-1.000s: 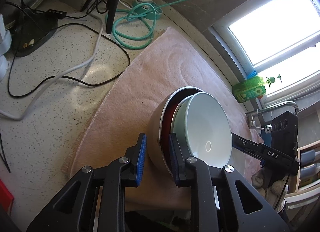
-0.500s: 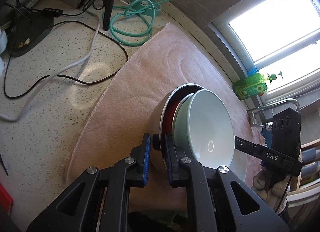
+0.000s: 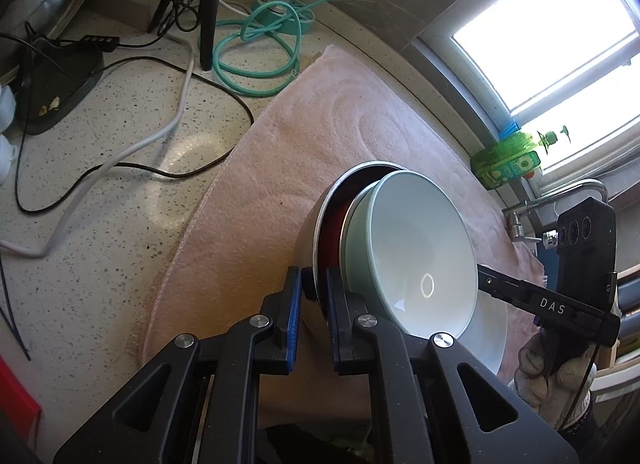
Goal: Organize plates and bowls
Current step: 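Carry the nested bowl stack onto the plate stack and lower it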
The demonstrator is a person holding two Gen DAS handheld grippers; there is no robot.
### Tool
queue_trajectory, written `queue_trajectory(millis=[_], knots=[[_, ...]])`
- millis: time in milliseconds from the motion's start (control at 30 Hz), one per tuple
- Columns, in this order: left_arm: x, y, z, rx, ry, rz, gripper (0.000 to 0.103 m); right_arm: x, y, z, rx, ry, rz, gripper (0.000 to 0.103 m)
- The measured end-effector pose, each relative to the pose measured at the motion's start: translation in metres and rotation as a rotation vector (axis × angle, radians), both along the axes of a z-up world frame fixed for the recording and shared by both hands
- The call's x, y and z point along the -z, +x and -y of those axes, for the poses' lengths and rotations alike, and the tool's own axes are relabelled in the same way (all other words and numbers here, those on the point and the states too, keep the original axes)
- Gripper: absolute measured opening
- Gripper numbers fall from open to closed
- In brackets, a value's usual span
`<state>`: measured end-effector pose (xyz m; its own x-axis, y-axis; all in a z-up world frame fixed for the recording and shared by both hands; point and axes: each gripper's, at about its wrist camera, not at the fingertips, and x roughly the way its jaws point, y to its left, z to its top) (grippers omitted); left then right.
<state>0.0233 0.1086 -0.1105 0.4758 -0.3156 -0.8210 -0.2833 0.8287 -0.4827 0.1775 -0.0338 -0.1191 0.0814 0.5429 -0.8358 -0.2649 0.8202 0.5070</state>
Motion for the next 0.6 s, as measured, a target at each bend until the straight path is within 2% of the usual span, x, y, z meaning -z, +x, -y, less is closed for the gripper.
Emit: queue_trajectory(millis=[267,600], knots=[[-0.014,-0.007,0.001,-0.004,0.0,0.025,0.009,-0.017,-0.006,0.005,0.002,0.014,0.029,0.011],[-0.05,-0.007,0.02,0.035,0.008,0.103,0.009,-0.055,-0.021,0.036,0.037,0.026,0.084,0.011]])
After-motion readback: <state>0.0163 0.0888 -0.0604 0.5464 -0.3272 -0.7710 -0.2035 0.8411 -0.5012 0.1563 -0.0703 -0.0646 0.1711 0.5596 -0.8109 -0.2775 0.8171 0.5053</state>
